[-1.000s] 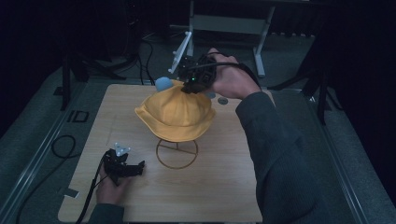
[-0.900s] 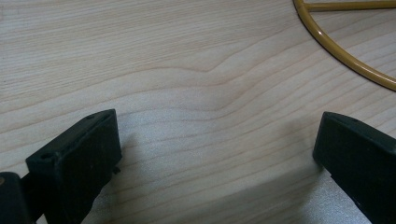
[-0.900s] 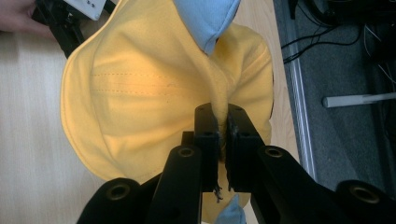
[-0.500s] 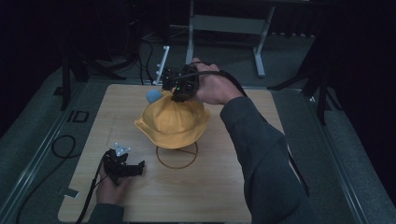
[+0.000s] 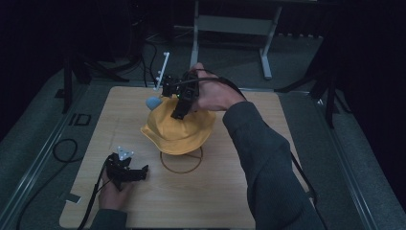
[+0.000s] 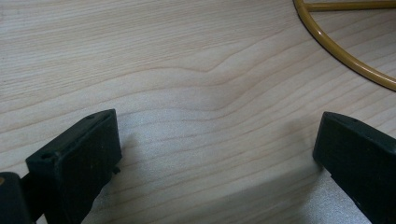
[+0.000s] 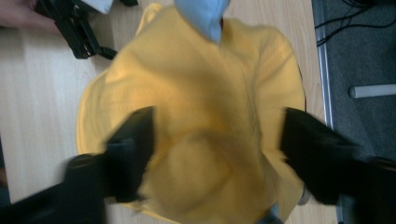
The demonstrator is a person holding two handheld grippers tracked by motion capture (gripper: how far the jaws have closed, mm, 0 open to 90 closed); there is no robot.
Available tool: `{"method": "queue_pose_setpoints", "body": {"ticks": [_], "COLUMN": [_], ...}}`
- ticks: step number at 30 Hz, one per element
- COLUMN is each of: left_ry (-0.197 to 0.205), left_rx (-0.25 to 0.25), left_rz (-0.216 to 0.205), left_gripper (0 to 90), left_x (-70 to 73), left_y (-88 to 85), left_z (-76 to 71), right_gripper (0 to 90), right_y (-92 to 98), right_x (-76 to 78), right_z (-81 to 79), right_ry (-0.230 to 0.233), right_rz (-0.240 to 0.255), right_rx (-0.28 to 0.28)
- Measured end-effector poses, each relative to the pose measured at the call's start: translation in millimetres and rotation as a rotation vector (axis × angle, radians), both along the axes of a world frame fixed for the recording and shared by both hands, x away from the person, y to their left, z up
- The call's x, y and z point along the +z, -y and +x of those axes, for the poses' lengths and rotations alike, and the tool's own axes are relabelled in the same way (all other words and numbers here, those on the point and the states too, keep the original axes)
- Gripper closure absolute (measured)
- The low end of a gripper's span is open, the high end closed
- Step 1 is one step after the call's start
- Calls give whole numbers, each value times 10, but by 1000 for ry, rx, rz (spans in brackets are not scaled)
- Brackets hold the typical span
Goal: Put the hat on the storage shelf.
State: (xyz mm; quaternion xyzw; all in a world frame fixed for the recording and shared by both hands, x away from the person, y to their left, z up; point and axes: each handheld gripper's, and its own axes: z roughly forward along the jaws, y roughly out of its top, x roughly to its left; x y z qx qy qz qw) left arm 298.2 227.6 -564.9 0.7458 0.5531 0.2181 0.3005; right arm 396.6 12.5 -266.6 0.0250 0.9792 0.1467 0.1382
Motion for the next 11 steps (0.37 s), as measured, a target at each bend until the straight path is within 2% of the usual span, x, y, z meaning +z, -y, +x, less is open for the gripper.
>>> {"method": "queue_pose_setpoints", "body": {"ticks": [2, 5, 11], "left_ry": [0, 0, 0], "left_rx": [0, 0, 0], "left_rz": [0, 0, 0], "left_gripper": [8, 8, 8], "left_x": [0, 0, 0], "left_y": [0, 0, 0], "left_z": [0, 0, 0], "right_gripper": [136, 104, 102], "right_y": [37, 127, 303], "right_x": [-7, 24, 142], "right_z": [4, 23, 21], "right_ry": [9, 5, 17], "right_rz": [-6, 16, 73], "right_rx": [-17, -41, -60]}}
